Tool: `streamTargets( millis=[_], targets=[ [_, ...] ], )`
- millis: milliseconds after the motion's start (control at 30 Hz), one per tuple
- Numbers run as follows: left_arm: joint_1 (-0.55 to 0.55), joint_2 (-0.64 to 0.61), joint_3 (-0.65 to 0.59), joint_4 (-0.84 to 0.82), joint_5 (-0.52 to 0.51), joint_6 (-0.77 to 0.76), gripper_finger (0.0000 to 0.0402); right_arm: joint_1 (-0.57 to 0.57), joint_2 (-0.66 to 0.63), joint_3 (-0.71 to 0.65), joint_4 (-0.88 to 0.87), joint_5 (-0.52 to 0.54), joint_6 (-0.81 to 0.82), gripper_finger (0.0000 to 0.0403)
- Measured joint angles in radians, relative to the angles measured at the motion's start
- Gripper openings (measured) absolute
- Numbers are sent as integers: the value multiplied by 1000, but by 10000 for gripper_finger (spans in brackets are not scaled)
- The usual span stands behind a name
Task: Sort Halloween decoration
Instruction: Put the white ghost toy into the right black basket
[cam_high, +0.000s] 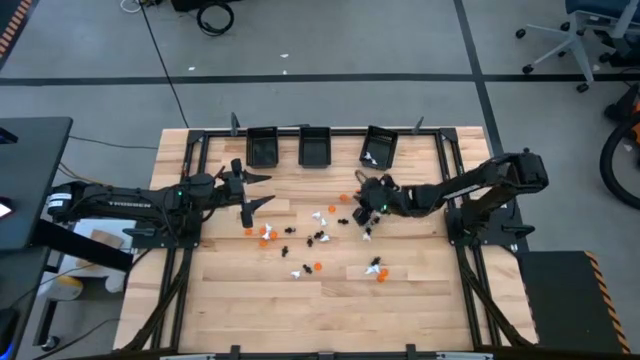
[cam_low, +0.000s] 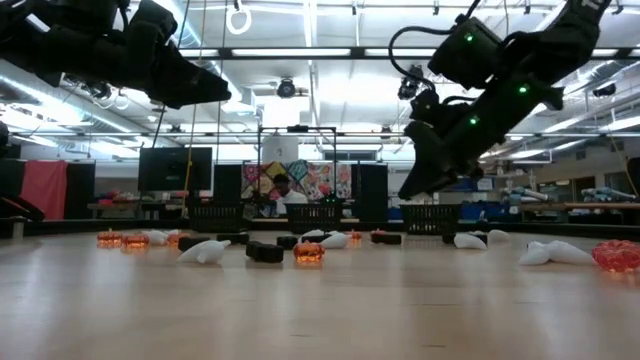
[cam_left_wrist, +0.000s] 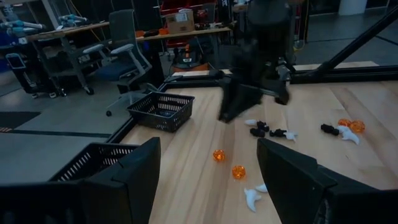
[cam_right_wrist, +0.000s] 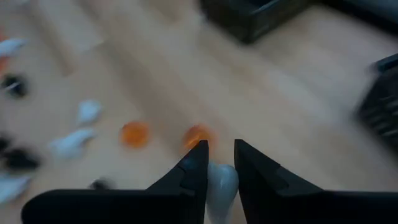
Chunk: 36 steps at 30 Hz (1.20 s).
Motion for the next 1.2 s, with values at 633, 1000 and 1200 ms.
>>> streamTargets(
  millis=[633,1000,1200],
  targets=[
    [0,0,0,0,0,4,254,-448,-72,1,24,-163,-78,79],
    [0,0,0,0,0,4,254,-559,-72,1,56,-202,-164,91],
    [0,0,0,0,0,4,254,-569,-75,1,59,-252,-213,128]
  ],
)
